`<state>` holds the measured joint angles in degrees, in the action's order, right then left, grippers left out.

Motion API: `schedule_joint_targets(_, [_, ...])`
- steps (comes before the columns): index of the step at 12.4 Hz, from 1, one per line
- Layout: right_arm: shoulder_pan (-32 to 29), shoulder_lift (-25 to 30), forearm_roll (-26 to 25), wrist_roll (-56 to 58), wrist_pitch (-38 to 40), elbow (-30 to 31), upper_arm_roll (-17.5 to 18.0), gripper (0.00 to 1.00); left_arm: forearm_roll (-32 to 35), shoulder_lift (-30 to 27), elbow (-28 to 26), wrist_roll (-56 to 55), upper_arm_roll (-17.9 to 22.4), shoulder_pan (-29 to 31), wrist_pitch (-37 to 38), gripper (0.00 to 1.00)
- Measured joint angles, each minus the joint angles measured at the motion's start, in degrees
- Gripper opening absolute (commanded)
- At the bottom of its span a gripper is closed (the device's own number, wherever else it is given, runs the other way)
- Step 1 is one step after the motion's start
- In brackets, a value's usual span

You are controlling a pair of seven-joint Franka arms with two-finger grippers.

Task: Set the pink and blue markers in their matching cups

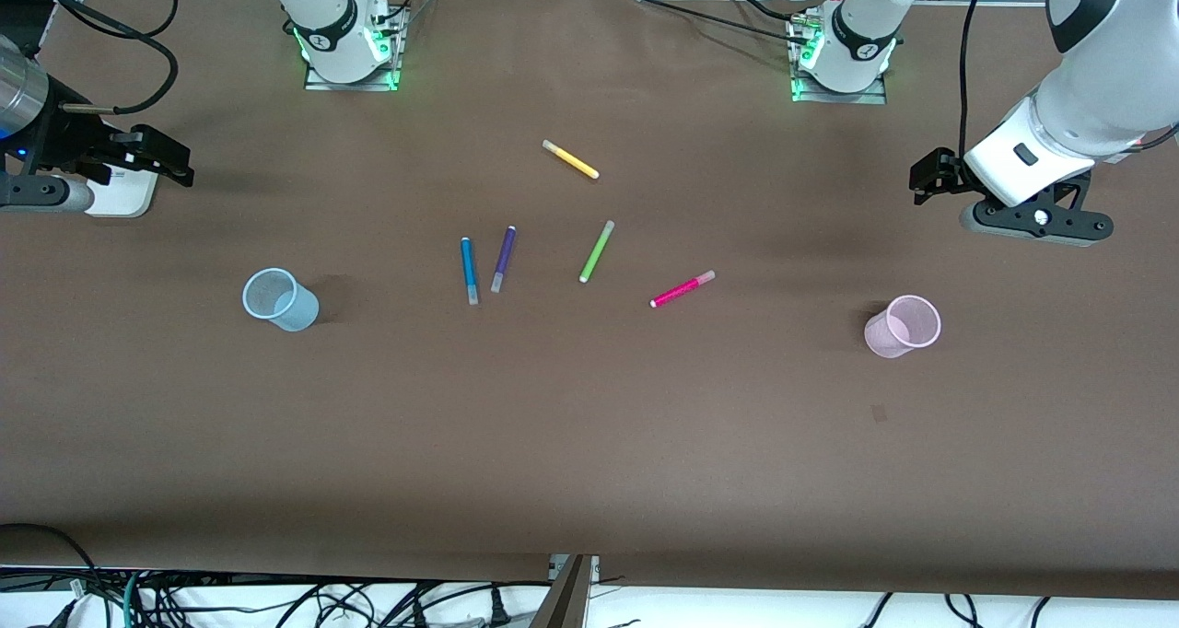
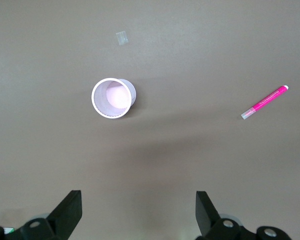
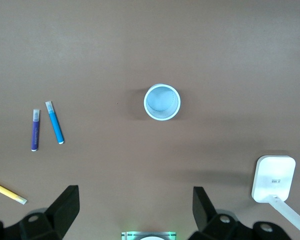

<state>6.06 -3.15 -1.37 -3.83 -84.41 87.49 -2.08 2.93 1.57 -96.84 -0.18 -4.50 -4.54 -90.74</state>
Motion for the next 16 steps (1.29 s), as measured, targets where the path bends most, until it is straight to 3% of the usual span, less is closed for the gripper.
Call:
schedule_joint_targets(3, [0.1,-2.6,0.0,0.0,-0.5,0.1,0.5,1.00,0.0,0.6,0.0,0.0,-0.1,-0.7,0.0,1.00])
schedule_joint_targets(6, [1.5,-9.7,0.0,0.1,-1.6,0.5,0.9,1.00,-0.3,1.9,0.0,-2.9,-2.5,-0.9,-0.6,1.00])
schedule_joint_targets(12, [12.1,-23.4,0.4,-3.9,-15.2,1.0,1.3,1.00,-0.5,8.8,0.0,-7.7,-11.1,-1.4,-7.8,1.00])
schedule_joint_targets(16, [17.7,-27.1,0.4,-8.1,-29.2,7.5,1.3,1.00,-0.4,16.3,-0.2,-6.3,-16.4,-1.7,-16.5,1.00])
